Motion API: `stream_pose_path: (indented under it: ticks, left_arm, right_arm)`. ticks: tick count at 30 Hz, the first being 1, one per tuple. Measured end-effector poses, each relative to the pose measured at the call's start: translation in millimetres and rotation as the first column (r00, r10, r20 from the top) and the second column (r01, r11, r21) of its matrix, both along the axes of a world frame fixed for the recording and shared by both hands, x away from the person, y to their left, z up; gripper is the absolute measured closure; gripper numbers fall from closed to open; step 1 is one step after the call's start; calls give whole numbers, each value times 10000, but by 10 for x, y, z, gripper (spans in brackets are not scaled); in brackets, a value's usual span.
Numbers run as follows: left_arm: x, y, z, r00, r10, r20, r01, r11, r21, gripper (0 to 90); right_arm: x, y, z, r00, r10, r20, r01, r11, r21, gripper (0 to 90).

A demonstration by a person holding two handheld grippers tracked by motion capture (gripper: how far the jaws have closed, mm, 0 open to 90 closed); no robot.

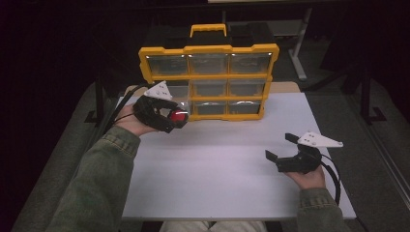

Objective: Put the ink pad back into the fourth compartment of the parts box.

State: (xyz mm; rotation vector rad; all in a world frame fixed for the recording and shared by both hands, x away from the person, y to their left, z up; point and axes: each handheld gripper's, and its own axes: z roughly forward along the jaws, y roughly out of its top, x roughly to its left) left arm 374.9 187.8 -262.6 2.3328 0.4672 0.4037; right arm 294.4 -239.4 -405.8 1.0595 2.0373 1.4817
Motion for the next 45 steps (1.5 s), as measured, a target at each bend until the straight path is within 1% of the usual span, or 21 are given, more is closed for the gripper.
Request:
stream_pose_path:
  ticks: [7,12,13,16,18,19,21,26,31,33,36,39,41,43,45]
  left_arm:
    - [58,16,117,9998,64,180,-65,10000,23,296]
    - [130,5,183,9996,137,228,-141,9997,191,296]
    - [165,3,221,9995,195,264,-200,9996,196,296]
    - [211,9,275,9990,301,332,-305,9995,107,296]
    - [251,18,313,9979,414,491,-422,9990,158,296]
    - [267,21,320,9978,475,466,-481,9988,108,296]
    - [313,30,339,9969,595,517,-605,9980,166,296]
    - [409,70,337,9951,860,488,-862,9963,34,296]
    - [505,121,323,9928,1122,426,-1127,9936,100,296]
    - [553,155,329,9909,1277,424,-1277,9918,-37,296]
    - [609,193,348,9883,1463,442,-1462,9892,-62,296]
    - [642,219,365,9868,1562,424,-1555,9877,-187,296]
    - [664,219,358,9855,1642,423,-1636,9864,-182,296]
    - [686,209,336,9841,1718,451,-1721,9851,28,296]
    - [718,198,304,9838,1765,306,-1770,9841,143,296]
  right_arm:
    - [-1,-2,-1,10000,-11,-27,11,10000,18,0]
    - [-2,2,-2,10000,14,-28,-14,10000,12,0]
    - [-3,1,-1,10000,15,-20,-15,10000,16,0]
    - [-3,-4,-1,10000,10,-30,-10,10000,30,0]
    - [-4,-7,-2,10000,5,-49,-5,10000,40,0]
    - [-5,-7,-2,10000,1,-50,-1,10000,46,0]
    - [-5,-8,-3,10000,9,-53,-9,10000,49,0]
    - [-3,-7,-6,10000,24,-58,-24,10000,30,0]
    - [0,-4,-9,10000,39,-69,-39,10000,4,0]
    - [0,-3,-10,10000,45,-78,-45,10000,0,0]
    - [1,-3,-13,9999,45,-114,-45,10000,-15,0]
    - [4,-2,-17,9999,49,-129,-50,10000,-43,0]
    - [5,-3,-17,9999,51,-124,-51,10000,-31,0]
    - [4,-4,-17,9999,51,-122,-51,10000,-32,0]
    - [4,-3,-16,9999,55,-121,-55,10000,-35,0]
